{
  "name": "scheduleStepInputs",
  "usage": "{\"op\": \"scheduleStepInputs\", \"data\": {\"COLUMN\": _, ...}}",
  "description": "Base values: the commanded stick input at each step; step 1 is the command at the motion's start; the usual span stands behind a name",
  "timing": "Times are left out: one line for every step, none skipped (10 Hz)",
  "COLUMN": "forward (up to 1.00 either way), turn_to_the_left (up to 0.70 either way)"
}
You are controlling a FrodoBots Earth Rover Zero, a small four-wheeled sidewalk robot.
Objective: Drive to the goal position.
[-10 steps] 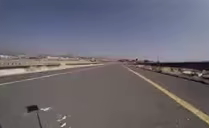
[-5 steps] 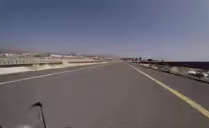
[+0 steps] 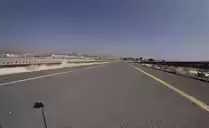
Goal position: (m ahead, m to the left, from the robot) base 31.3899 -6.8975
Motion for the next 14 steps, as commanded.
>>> {"op": "scheduleStepInputs", "data": {"forward": 1.00, "turn_to_the_left": -0.27}}
{"op": "scheduleStepInputs", "data": {"forward": 1.00, "turn_to_the_left": -0.27}}
{"op": "scheduleStepInputs", "data": {"forward": 1.00, "turn_to_the_left": -0.14}}
{"op": "scheduleStepInputs", "data": {"forward": 1.00, "turn_to_the_left": -0.01}}
{"op": "scheduleStepInputs", "data": {"forward": 1.00, "turn_to_the_left": 0.00}}
{"op": "scheduleStepInputs", "data": {"forward": 1.00, "turn_to_the_left": 0.00}}
{"op": "scheduleStepInputs", "data": {"forward": 1.00, "turn_to_the_left": 0.00}}
{"op": "scheduleStepInputs", "data": {"forward": 1.00, "turn_to_the_left": 0.00}}
{"op": "scheduleStepInputs", "data": {"forward": 1.00, "turn_to_the_left": 0.00}}
{"op": "scheduleStepInputs", "data": {"forward": 1.00, "turn_to_the_left": 0.00}}
{"op": "scheduleStepInputs", "data": {"forward": 1.00, "turn_to_the_left": 0.00}}
{"op": "scheduleStepInputs", "data": {"forward": 1.00, "turn_to_the_left": 0.00}}
{"op": "scheduleStepInputs", "data": {"forward": 1.00, "turn_to_the_left": 0.00}}
{"op": "scheduleStepInputs", "data": {"forward": 1.00, "turn_to_the_left": 0.00}}
